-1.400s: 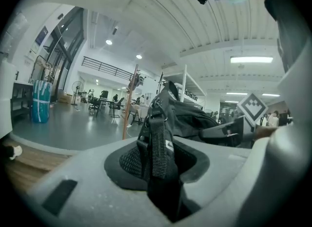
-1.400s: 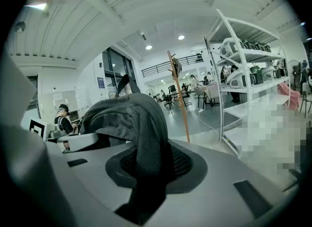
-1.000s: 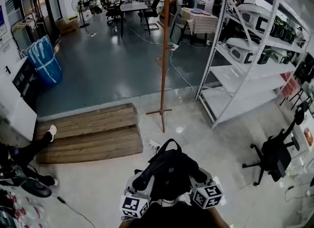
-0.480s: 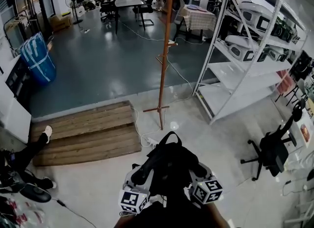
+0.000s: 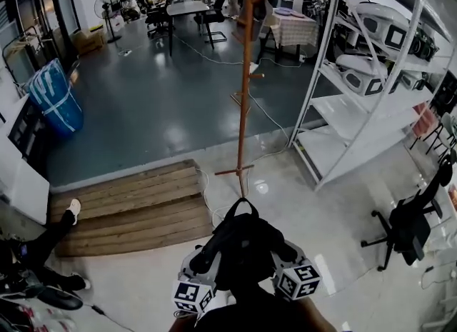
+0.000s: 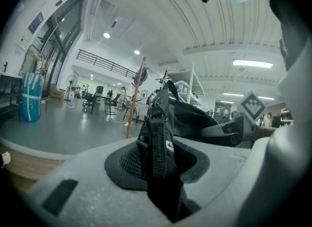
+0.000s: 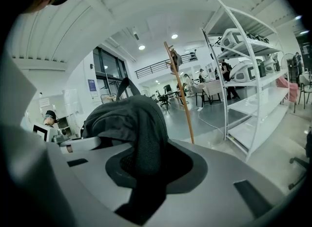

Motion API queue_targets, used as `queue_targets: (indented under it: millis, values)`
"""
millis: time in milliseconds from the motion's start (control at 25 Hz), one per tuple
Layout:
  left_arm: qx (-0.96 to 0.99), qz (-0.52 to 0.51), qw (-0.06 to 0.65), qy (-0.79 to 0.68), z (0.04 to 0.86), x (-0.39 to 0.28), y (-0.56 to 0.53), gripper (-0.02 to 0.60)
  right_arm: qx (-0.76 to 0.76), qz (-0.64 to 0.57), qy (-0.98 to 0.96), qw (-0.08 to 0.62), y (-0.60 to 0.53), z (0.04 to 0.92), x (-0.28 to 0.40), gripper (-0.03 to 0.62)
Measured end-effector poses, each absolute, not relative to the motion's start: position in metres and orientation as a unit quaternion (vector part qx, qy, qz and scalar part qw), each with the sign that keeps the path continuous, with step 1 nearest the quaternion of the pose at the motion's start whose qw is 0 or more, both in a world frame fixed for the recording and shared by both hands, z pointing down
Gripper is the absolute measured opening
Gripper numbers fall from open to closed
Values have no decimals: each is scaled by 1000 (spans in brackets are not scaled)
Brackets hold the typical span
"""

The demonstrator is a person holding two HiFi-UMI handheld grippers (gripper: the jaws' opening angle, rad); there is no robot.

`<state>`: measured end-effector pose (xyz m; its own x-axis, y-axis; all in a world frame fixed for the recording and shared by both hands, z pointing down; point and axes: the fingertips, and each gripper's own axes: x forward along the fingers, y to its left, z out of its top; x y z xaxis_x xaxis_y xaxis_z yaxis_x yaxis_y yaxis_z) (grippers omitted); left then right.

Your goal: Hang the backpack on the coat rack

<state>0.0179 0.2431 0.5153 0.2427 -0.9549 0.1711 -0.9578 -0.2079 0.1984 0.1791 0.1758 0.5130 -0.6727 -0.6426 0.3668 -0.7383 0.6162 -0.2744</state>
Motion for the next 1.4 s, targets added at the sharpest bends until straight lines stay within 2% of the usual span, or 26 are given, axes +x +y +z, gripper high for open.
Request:
queue_targets:
  millis: [440,960,1400]
  values:
    - [781,7,139,-609,519,-20,121,126,372,218,-895,112,52,516,136,86]
    - [780,-25,104,-617,476,-52,-5,126,378,185,-904,76,-72,471,107,86]
    - [802,-20,122,-584,501,-99,-89,126,417,192,-885,78,-144,493,64,86]
